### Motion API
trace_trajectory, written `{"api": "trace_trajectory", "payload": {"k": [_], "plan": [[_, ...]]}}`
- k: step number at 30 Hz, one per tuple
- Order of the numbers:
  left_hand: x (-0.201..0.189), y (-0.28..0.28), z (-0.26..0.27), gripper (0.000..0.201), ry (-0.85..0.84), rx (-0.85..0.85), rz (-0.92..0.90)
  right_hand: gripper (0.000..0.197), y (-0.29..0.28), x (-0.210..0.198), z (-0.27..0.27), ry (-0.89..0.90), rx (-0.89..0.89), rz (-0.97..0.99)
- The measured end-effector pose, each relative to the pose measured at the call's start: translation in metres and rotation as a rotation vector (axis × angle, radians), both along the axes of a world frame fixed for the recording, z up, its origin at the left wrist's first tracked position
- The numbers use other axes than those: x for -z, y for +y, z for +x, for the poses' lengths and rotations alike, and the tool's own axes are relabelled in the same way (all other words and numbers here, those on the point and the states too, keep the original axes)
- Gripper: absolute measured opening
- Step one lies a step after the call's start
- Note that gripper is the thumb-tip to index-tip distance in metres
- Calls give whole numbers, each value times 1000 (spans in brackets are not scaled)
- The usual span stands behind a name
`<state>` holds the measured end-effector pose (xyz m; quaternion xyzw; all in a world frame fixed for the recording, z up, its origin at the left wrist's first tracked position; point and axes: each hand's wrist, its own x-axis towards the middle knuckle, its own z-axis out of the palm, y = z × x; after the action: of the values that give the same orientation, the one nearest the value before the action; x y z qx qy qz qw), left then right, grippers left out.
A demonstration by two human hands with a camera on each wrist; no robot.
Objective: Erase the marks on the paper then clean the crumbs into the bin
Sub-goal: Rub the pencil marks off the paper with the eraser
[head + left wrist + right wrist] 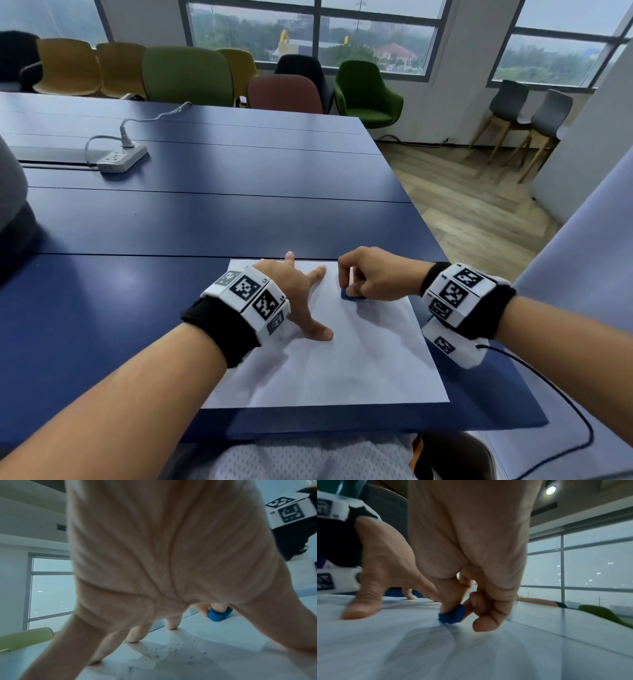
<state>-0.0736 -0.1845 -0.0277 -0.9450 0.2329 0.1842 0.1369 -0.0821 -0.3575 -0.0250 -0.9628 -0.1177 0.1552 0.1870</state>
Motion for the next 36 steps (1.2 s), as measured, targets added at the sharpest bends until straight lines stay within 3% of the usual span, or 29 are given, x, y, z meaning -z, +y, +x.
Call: {"api": "trace_trajectory", "payload": {"k": [4,10,15,20,26,32,34,36], "plan": [[-1,0,0,120,-11,5,8,12,-2,-1,-16,168,-164,-33],[0,0,1,120,-8,-4,9,9,-4,3,-5,-2,-3,41],[2,-1,0,120,-29,14,13,6,-1,-3,-22,246,-215,-23],[1,-1,3,120,-3,-2,9,3,1,1,2,21,-13,28],[2,0,2,122,-8,7,9,7,-1,-4,-30,261,-220,-50],[1,-1,2,120,-14,10,18,5,0,2,4,-37,-10,2],[0,-1,2,120,-11,11,26,8,-3,4,2,-24,-5,22],[0,-2,3,121,-1,6,22,9,-6,1,-11,105,-86,9]]}}
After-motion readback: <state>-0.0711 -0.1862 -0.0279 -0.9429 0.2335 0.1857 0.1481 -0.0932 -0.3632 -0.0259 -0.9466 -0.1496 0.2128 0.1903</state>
